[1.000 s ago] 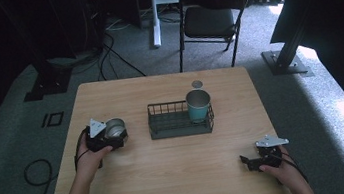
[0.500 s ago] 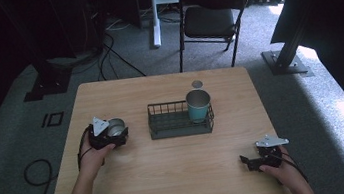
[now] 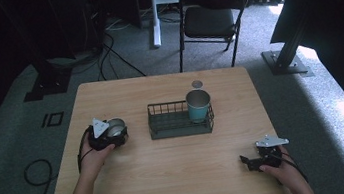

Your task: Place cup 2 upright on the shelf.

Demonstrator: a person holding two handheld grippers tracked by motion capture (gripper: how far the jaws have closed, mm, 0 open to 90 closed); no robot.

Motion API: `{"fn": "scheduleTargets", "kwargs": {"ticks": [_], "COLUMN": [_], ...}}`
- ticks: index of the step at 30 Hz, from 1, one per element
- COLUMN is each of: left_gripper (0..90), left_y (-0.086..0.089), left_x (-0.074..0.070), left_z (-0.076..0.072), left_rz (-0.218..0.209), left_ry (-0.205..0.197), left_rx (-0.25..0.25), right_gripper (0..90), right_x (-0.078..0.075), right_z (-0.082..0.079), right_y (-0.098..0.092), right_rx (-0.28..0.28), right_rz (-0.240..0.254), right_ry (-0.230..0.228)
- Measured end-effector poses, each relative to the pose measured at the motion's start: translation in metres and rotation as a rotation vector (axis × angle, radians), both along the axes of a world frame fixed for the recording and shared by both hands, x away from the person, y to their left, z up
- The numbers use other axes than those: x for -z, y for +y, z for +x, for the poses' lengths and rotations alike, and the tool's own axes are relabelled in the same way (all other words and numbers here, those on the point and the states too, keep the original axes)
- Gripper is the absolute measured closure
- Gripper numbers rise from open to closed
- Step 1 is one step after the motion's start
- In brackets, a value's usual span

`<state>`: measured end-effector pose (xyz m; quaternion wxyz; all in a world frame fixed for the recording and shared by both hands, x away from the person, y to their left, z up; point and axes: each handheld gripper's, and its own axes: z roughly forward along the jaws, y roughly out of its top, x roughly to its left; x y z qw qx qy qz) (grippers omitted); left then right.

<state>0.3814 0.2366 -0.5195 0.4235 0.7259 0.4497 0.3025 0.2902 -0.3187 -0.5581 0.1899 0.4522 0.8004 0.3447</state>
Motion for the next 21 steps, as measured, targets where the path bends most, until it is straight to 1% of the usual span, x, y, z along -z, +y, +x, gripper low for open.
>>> {"fn": "scheduleTargets", "kwargs": {"ticks": [2,4,5,7,9,15,17,21], "left_gripper": [13.9,14.0,13.9,13.9,14.0,14.0,14.0,14.0], "left_y": [0.001,0.002,0.003,0.003,0.004,0.003,0.003,0.002], "left_x": [-0.001,-0.002,-0.003,-0.006,-0.009,-0.024,-0.03,-0.04], "left_z": [0.0,0.0,0.0,-0.001,-0.001,-0.003,-0.003,-0.003], "left_rz": [-0.005,-0.019,-0.024,-0.021,-0.034,-0.041,-0.054,-0.052], "left_ry": [0.007,0.014,0.014,0.012,0.014,-0.01,-0.018,-0.032], "left_rx": [-0.001,0.0,0.0,0.004,0.006,0.022,0.025,0.036], "right_gripper": [11.3,11.3,11.3,11.3,11.3,11.3,11.3,11.3], "right_x": [0.0,0.0,0.0,0.0,0.0,0.0,0.0,0.0], "right_z": [0.0,0.0,0.0,0.0,0.0,0.0,0.0,0.0], "right_y": [0.0,0.0,0.0,0.0,0.0,0.0,0.0,0.0], "right_rx": [0.0,0.0,0.0,0.0,0.0,0.0,0.0,0.0], "right_rz": [0.0,0.0,0.0,0.0,0.0,0.0,0.0,0.0], "right_ry": [0.0,0.0,0.0,0.0,0.0,0.0,0.0,0.0]}}
